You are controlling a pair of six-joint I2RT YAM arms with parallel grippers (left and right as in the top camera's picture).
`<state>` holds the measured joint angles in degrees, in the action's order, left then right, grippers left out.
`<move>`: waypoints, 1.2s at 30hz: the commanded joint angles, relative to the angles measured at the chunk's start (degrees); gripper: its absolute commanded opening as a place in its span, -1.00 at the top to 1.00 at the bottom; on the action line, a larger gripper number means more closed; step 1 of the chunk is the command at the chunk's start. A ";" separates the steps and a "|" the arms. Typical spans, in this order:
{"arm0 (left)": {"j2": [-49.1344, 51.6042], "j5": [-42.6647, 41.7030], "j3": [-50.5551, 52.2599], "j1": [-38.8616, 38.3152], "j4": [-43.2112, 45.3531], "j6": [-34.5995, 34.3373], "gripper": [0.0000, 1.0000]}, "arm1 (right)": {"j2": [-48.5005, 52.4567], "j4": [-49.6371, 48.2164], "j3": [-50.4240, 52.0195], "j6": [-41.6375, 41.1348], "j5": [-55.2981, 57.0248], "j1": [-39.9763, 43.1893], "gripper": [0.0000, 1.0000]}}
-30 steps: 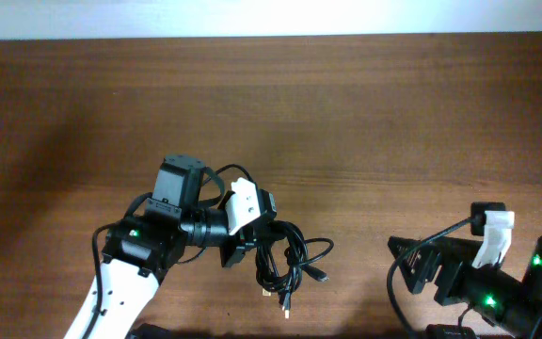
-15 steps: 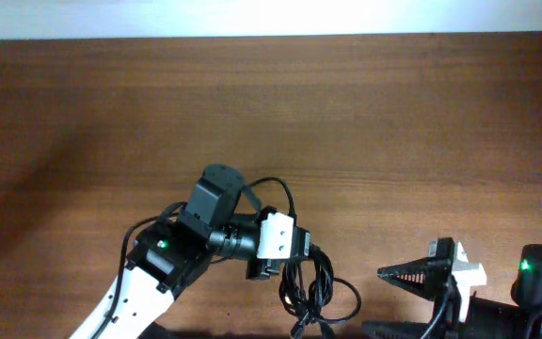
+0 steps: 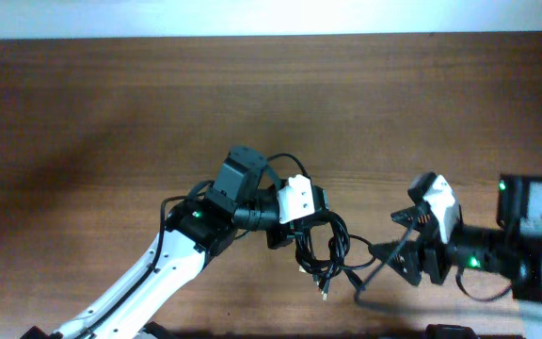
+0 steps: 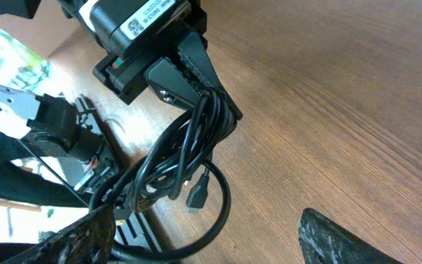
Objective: Untangle cables
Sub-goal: 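Reach the right gripper toward the hanging cable loops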
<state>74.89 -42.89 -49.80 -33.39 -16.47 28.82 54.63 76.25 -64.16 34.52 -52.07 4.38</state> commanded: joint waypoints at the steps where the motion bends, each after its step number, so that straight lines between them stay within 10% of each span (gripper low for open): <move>1: 0.11 8.87 -0.66 -0.22 0.33 -0.70 1.00 | 4.07 -0.11 -1.77 5.40 -3.65 -3.98 -0.57; 13: 0.11 -4.79 -0.66 5.44 -3.41 1.05 1.00 | 5.90 -0.66 -1.75 9.62 6.51 -24.68 -0.52; 17: 0.11 -7.98 -0.66 5.44 -4.20 1.68 1.00 | 5.92 -0.66 -1.75 9.62 6.69 -24.68 -0.18; 20: 0.11 -8.81 -0.66 5.44 -4.22 1.66 1.00 | 6.64 -0.66 -1.75 9.55 7.39 -24.68 0.90; 26: 0.11 -8.81 -0.66 5.44 -6.05 1.62 1.00 | 9.77 -0.74 -1.75 7.76 8.94 -24.61 0.92; 36: 0.11 -13.90 -0.66 5.42 -13.16 -2.45 1.00 | 9.77 -17.38 -1.75 -37.48 42.01 -24.61 0.92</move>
<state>75.55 -47.18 -49.82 -27.49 -28.97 25.39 64.03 60.58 -65.06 5.54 -22.94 -20.91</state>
